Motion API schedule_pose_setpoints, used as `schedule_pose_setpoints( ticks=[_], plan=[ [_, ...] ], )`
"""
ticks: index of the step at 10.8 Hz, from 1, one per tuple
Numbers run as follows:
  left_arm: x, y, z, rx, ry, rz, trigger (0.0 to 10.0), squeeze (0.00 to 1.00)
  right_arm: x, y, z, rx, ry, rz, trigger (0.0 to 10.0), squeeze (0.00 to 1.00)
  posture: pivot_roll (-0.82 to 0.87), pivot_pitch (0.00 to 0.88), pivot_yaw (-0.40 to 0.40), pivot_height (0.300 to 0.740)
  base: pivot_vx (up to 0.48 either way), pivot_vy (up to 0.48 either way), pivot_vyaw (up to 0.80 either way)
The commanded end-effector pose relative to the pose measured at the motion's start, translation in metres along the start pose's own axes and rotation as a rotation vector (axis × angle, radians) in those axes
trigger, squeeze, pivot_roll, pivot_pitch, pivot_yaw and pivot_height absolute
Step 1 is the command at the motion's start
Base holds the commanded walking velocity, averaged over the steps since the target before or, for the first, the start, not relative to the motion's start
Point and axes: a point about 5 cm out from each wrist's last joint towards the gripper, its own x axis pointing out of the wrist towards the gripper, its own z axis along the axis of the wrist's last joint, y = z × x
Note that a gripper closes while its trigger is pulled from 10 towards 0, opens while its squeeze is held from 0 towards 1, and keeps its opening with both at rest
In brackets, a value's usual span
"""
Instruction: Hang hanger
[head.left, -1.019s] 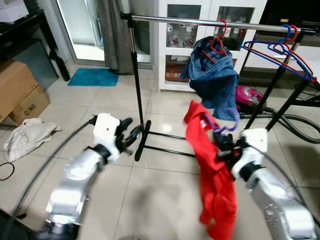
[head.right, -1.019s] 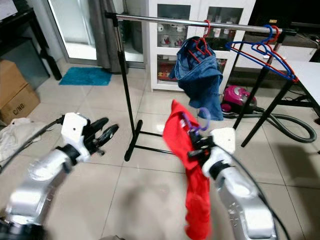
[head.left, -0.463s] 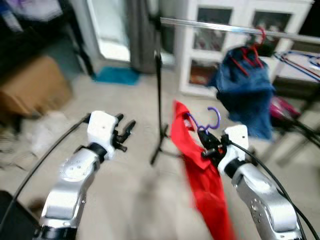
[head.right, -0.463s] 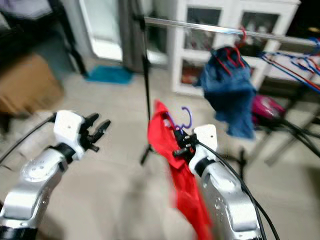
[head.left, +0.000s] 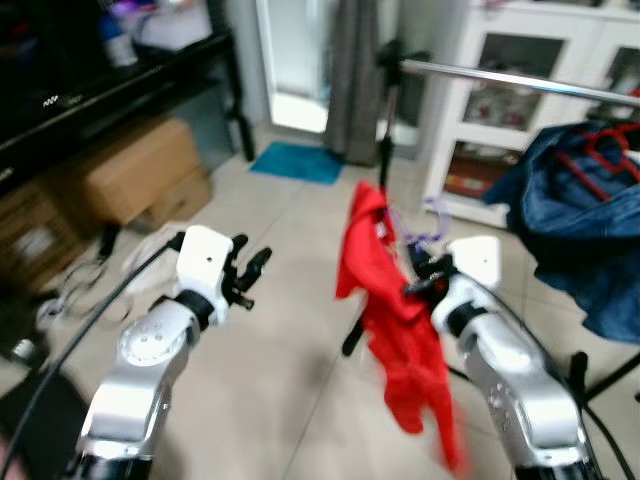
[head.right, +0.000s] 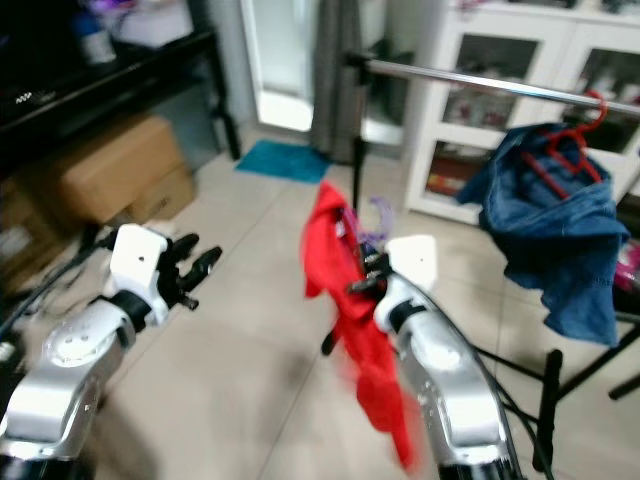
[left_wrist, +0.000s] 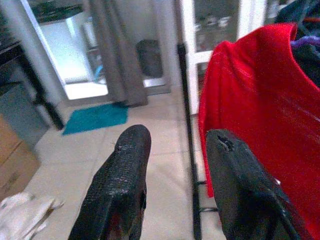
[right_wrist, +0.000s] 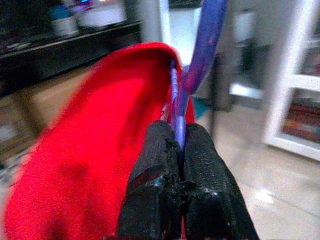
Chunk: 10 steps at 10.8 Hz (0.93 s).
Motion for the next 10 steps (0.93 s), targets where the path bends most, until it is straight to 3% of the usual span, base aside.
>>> schedule_pose_setpoints(
  ticks=[1,4,10],
  plan=[
    [0.001,-0.005,0.002,0.002,-0.005,-0.030,10.0,0.00,0.001,-0.011,0.007,0.000,-0.030,-0.070,10.0,0.00,0.09,0.005,0.062,0.740,0.394,0.000,0.00],
    [-0.001,-0.006,0.001,0.006,0.001,-0.058,10.0,0.00,0.005,-0.013,0.010,-0.019,-0.007,-0.109,10.0,0.00,0.09,0.000,0.060,0.740,0.393,0.000,-0.75],
    [-0.002,-0.007,0.003,0.019,-0.009,-0.085,10.0,0.00,0.018,-0.003,0.030,-0.039,-0.076,-0.096,10.0,0.00,0.11,0.000,0.057,0.740,0.389,0.000,0.00]
  ],
)
